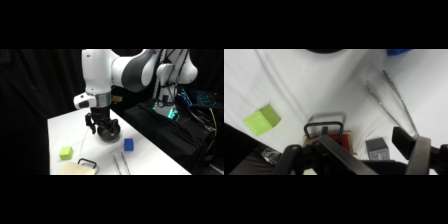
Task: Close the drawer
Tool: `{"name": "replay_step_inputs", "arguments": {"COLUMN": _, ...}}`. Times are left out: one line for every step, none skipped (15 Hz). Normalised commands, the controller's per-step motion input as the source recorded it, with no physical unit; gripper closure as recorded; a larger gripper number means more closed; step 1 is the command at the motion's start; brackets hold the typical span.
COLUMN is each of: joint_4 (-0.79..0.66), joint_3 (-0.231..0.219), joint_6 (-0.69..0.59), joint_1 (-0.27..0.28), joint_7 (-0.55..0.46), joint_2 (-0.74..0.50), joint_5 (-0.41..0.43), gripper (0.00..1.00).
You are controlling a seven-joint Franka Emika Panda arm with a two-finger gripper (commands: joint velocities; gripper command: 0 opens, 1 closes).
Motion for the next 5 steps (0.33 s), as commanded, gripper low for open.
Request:
{"name": "replay_step_inputs", "arguments": {"joint_4": -0.16, "joint_3": -0.122, "joint_6": -0.5, "joint_1": 0.078, "joint_7": 0.15, "joint_2": -0.48, "joint_5": 0.145, "gripper": 0.0}}
{"name": "replay_step_inputs", "arguments": {"joint_4": -0.13, "joint_3": -0.147, "joint_6": -0.47, "joint_1": 0.104, "joint_7": 0.22, "joint_2": -0.43, "joint_5": 0.098, "gripper": 0.0}}
{"name": "replay_step_inputs", "arguments": {"joint_4": -0.1, "joint_3": -0.147, "joint_6": -0.49, "joint_1": 0.116, "joint_7": 0.23, "joint_2": -0.39, "joint_5": 0.097, "gripper": 0.0}}
{"name": "replay_step_inputs", "arguments": {"joint_4": -0.1, "joint_3": -0.14, "joint_6": -0.43, "joint_1": 0.122, "joint_7": 0.23, "joint_2": -0.38, "joint_5": 0.099, "gripper": 0.0}}
{"name": "replay_step_inputs", "arguments": {"joint_4": -0.09, "joint_3": -0.134, "joint_6": -0.41, "joint_1": 0.13, "joint_7": 0.25, "joint_2": -0.37, "joint_5": 0.1, "gripper": 0.0}}
